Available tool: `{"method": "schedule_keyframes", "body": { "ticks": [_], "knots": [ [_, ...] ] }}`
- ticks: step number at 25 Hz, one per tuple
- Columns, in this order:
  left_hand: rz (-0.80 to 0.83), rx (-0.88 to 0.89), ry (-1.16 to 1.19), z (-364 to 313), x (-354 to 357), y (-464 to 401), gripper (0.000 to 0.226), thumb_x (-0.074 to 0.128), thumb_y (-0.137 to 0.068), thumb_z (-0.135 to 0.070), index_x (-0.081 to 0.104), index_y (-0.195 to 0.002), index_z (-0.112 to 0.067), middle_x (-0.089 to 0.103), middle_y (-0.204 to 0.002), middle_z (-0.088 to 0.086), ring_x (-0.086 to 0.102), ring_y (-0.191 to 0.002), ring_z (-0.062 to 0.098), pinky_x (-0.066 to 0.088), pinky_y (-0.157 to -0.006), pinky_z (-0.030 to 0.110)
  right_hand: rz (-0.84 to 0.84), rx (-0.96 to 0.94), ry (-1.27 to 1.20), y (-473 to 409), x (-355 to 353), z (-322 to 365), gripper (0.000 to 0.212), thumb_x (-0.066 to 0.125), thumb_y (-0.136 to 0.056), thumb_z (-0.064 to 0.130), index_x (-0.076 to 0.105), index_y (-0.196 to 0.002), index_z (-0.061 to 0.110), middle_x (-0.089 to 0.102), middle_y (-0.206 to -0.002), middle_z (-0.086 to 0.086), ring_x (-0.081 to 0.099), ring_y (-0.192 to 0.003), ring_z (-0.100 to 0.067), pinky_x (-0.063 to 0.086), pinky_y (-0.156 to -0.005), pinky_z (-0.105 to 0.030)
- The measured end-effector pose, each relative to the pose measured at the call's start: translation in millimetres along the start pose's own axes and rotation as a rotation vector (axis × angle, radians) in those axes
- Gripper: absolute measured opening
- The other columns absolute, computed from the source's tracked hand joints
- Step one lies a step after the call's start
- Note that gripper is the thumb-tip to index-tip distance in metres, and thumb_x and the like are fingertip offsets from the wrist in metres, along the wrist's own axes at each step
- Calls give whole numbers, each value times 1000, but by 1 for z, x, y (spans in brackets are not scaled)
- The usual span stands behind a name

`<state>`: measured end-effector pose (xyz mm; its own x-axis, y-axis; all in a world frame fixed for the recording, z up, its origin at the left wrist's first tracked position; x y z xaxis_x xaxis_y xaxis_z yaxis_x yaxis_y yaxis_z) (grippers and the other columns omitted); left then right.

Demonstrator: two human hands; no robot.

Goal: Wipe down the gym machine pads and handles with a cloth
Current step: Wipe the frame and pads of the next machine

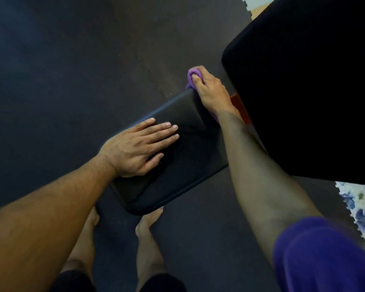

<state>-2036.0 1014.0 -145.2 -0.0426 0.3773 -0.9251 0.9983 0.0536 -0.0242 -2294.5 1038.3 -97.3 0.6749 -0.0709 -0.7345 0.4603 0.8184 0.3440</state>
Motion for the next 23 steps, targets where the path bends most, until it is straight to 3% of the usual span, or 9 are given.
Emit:
{"method": "schedule_keyframes", "body": {
  "ticks": [4,8,11,13,16,18,21,23],
  "knots": [
    [18,-22,-20,0,-2,1,61,28,-106,-40,24,-164,-21,20,-170,0,14,-158,15,14,-129,45,-32,14,-164,72,-11,-40,38,41,-110,20,50,-146,13,51,-140,6,39,-119,14,23,-95,5],
    [-1,-19,-2,-2,2,0,61,30,-106,-40,26,-163,-21,22,-170,1,16,-158,16,16,-129,46,-43,259,-177,141,-13,-87,40,35,-111,32,45,-149,27,49,-142,14,43,-132,0,26,-93,6],
    [-12,-8,-10,1,4,1,62,32,-105,-38,25,-163,-20,21,-170,1,15,-158,16,15,-129,46,-56,214,-127,102,-6,-74,35,35,-111,27,52,-141,20,55,-136,6,49,-126,-6,28,-97,-2],
    [-17,2,-10,0,5,2,62,34,-103,-36,27,-163,-19,22,-170,2,17,-158,17,16,-129,46,-81,114,-120,57,-3,-42,32,37,-110,19,55,-136,13,56,-124,4,51,-118,-7,28,-92,2],
    [2,6,-8,0,2,-1,63,35,-102,-36,27,-163,-19,22,-170,3,19,-158,19,16,-129,47,-14,64,-114,11,-4,0,29,37,-110,16,57,-128,5,56,-100,4,49,-80,20,27,-73,7],
    [8,3,-11,0,1,0,64,35,-102,-36,27,-163,-18,21,-170,3,17,-158,18,15,-129,47,28,55,-124,3,-5,9,29,38,-109,15,58,-126,3,56,-102,-2,46,-73,28,30,-70,6],
    [-1,11,-9,0,0,0,64,35,-102,-35,27,-163,-17,21,-170,3,17,-158,18,14,-129,47,-16,100,-200,26,-7,-20,36,38,-110,20,54,-136,2,59,-126,-10,54,-100,11,31,-85,2],
    [-5,13,-7,1,2,0,64,33,-103,-36,26,-163,-17,21,-170,3,17,-158,19,14,-129,47,-38,263,-178,58,-5,-60,48,36,-109,41,47,-149,17,55,-141,-6,52,-125,-14,36,-100,-18]
  ]
}}
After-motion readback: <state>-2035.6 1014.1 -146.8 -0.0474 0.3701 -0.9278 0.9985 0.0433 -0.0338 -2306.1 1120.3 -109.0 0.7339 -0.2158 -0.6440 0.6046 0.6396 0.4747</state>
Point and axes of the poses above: each hand's wrist, its own y-axis away from the middle knuckle, its own x-axis out of the palm, z = x × y, the point moved 2 cm from there along -y, towards the middle knuckle
